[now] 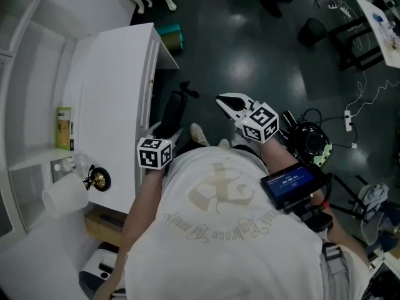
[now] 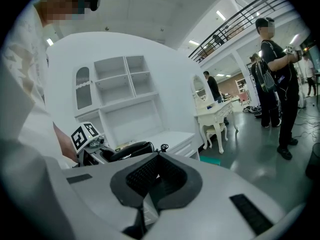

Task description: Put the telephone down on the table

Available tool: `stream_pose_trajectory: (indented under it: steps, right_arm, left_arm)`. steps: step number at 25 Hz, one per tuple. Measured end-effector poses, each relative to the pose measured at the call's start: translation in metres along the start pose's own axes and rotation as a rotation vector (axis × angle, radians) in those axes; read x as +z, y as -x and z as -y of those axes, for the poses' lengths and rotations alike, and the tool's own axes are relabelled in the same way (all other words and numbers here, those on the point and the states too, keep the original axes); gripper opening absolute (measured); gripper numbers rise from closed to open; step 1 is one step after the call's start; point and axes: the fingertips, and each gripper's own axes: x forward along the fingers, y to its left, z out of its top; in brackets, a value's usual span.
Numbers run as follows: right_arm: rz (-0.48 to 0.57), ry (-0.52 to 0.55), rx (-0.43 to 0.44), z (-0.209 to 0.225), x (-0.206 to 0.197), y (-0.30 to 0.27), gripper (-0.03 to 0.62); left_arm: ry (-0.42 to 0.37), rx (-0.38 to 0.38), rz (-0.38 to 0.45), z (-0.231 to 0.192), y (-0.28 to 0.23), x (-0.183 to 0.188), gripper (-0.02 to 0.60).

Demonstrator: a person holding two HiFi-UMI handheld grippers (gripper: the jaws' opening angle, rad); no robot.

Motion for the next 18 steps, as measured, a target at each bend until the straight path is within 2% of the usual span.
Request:
stream_pose_trajectory:
  steps: [18]
  right_arm:
    - [-0.024, -0.002, -0.051, 0.024, 0.025, -0.062, 0.015]
  left_arm:
    - [-0.045, -0.024, 0.003, -0.07, -0.014, 0.043, 0.276]
